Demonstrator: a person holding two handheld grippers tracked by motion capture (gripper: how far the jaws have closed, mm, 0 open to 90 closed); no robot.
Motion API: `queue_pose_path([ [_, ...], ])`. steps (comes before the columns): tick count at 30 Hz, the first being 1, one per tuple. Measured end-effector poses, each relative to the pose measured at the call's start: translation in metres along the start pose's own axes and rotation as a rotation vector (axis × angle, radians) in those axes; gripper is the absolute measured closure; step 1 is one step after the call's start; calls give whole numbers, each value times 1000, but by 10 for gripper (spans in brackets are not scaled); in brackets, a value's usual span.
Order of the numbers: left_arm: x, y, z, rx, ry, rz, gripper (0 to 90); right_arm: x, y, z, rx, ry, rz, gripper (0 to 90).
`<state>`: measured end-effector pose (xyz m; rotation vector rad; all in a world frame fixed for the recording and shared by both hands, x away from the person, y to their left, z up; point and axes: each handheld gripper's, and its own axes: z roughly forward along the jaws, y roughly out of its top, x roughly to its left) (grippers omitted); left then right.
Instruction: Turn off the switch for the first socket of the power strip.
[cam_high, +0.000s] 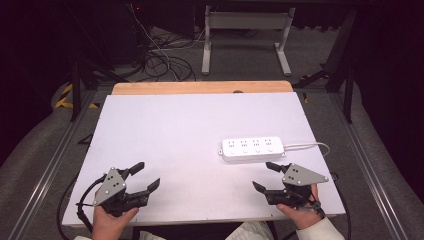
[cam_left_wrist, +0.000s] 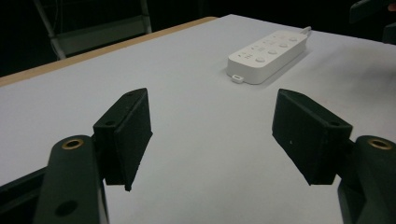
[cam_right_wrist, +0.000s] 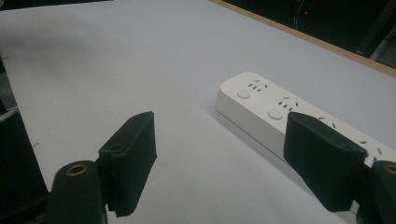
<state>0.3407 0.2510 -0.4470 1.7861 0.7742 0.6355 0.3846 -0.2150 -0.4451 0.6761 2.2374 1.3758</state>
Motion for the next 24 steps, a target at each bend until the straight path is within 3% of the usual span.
queue_pose_path([
  [11,-4,2,-1,16,6,43,298,0,1,-1,-1,2,2,267],
  [17,-3,2,-2,8,7,15,297,-1,3,-1,4,-7,-12,312],
  [22,-3,2,-2,9,10,15,298,-1,7,-3,10,-7,-22,360],
  [24,-3,2,-1,21,6,20,300,-1,10,-4,13,-9,-32,418],
])
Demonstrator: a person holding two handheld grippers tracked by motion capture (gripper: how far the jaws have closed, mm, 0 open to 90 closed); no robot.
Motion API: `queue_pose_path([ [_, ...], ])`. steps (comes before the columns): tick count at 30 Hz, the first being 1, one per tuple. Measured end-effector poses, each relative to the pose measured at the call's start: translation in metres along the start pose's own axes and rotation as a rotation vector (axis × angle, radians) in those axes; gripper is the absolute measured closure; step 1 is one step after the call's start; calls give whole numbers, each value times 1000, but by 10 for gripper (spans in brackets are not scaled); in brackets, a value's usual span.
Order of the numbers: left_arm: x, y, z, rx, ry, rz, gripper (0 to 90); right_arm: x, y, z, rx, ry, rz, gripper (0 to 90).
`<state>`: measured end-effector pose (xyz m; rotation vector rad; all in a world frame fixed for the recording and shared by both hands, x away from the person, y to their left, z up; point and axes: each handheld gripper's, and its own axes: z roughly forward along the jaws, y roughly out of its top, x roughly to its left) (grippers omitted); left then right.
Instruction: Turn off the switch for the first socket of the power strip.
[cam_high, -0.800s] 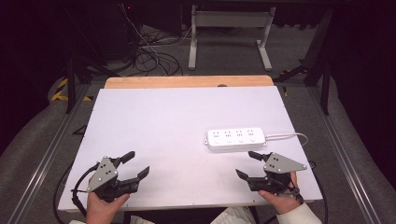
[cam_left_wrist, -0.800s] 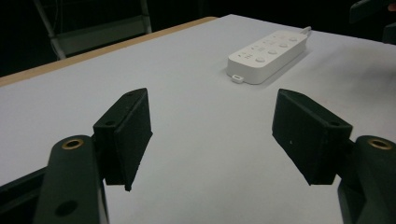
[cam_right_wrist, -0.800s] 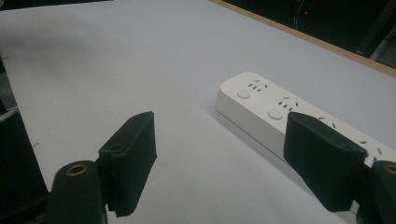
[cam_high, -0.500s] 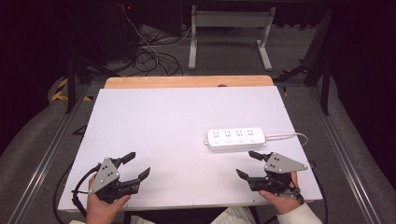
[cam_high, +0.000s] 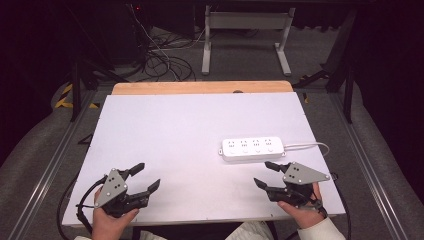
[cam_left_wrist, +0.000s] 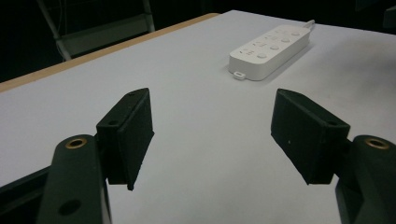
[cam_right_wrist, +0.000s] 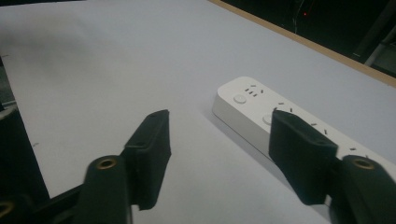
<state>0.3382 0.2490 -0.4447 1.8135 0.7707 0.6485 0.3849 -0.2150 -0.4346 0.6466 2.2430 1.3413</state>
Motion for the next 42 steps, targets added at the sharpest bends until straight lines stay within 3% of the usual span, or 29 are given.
queue_pose_path([
  [6,-1,0,0,7,-2,-9,300,-5,12,-2,17,24,-8,508],
  [13,-1,0,0,8,3,-9,297,-14,27,4,43,18,0,503],
  [21,0,-1,0,11,4,-11,290,-26,39,9,57,-13,19,495],
  [25,1,0,1,17,7,7,285,-32,43,13,67,-16,31,498],
  [26,0,0,1,27,-1,-17,278,-33,43,13,72,-17,32,501],
  [32,1,-1,2,29,-3,-12,282,-43,50,15,82,-32,35,511],
  [42,0,0,2,41,-1,-3,283,-59,52,23,111,-78,79,510],
])
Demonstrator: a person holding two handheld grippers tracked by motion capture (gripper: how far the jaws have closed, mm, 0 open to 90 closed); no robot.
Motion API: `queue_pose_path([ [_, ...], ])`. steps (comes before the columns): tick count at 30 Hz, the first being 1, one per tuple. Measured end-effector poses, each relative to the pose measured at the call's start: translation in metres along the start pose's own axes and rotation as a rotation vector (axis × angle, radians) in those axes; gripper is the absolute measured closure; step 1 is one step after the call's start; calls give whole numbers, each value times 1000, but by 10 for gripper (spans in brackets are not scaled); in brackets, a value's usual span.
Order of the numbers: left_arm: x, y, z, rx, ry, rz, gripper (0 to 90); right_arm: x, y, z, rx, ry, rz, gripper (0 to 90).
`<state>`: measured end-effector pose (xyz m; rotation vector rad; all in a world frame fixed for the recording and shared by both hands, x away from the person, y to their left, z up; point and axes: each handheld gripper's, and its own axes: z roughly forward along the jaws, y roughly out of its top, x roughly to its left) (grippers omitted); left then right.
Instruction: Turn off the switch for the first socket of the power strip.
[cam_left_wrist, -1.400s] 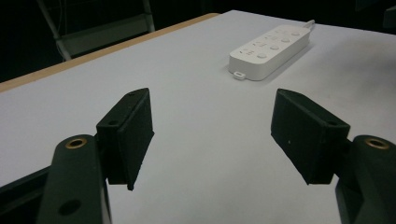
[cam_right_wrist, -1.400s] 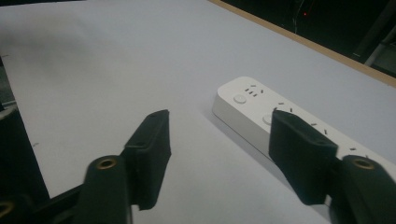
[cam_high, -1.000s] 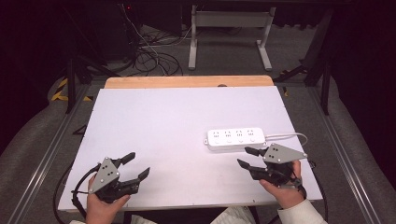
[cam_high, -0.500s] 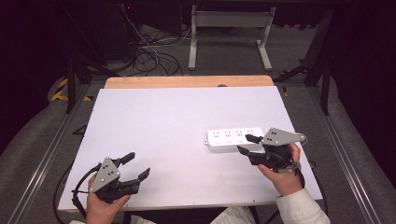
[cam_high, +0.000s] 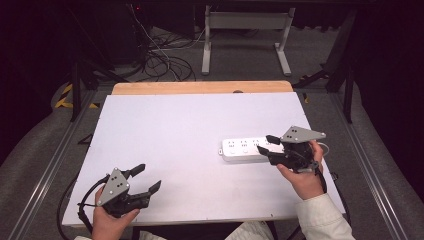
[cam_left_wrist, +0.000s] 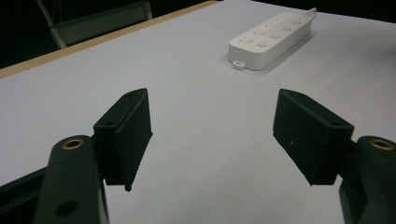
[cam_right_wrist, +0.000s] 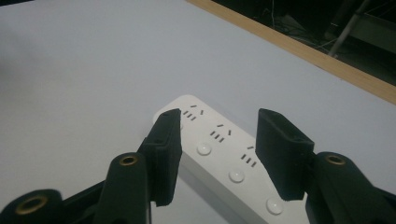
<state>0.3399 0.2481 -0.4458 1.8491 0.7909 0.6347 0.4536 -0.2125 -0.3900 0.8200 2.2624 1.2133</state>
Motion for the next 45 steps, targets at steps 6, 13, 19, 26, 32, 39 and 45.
queue_pose_path([
  [6,0,0,0,0,-2,-8,283,-11,1,5,14,-16,16,577],
  [13,0,0,1,9,-1,4,282,-23,-2,13,40,-77,15,823],
  [19,0,0,1,11,0,4,283,-41,-8,23,99,-102,95,900],
  [26,0,0,1,12,1,5,286,-50,-16,33,163,-114,141,900],
  [32,0,0,1,12,0,1,286,-53,-21,41,218,-118,153,900],
  [39,0,-1,1,12,-1,-4,286,-53,-26,51,284,-116,149,900],
  [45,0,-1,1,13,-1,-3,286,-52,-28,56,318,-112,143,900],
])
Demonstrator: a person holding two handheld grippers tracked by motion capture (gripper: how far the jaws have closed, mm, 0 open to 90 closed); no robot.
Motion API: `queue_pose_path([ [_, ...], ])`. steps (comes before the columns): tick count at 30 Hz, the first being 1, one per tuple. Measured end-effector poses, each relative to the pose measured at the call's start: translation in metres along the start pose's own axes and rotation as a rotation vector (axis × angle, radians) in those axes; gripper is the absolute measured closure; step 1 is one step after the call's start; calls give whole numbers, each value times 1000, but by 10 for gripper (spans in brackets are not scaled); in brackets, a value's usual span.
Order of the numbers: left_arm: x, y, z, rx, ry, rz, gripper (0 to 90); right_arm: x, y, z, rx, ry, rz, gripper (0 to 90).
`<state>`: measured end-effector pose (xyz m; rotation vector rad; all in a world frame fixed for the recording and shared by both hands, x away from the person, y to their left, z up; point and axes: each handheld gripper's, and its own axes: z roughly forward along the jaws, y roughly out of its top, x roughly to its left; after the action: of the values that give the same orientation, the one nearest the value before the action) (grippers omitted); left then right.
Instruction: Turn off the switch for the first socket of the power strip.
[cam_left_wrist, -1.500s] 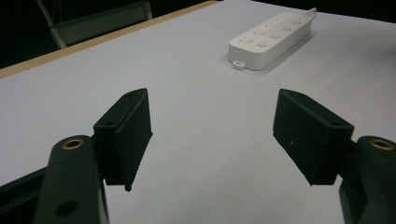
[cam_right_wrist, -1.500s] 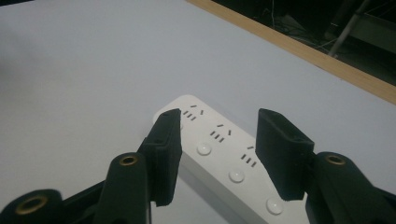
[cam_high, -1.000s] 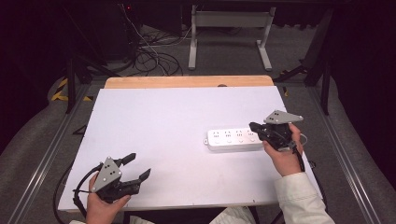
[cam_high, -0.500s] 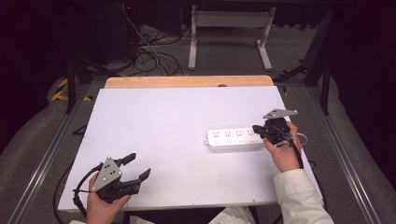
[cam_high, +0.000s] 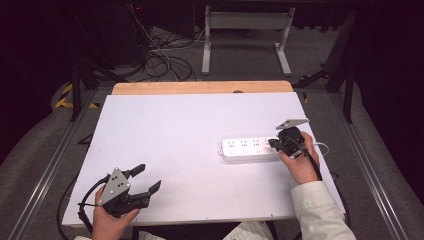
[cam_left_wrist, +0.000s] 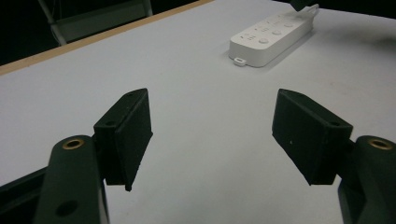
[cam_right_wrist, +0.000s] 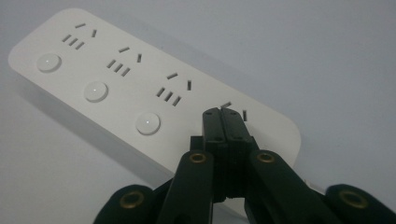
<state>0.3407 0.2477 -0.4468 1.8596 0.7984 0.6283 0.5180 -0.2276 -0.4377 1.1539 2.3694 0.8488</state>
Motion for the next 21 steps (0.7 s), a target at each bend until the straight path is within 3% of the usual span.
queue_pose_path([
  [9,0,0,0,2,0,2,290,1,-1,4,38,11,-10,900],
  [21,0,0,0,2,-1,-4,291,6,0,5,47,-20,-27,900],
])
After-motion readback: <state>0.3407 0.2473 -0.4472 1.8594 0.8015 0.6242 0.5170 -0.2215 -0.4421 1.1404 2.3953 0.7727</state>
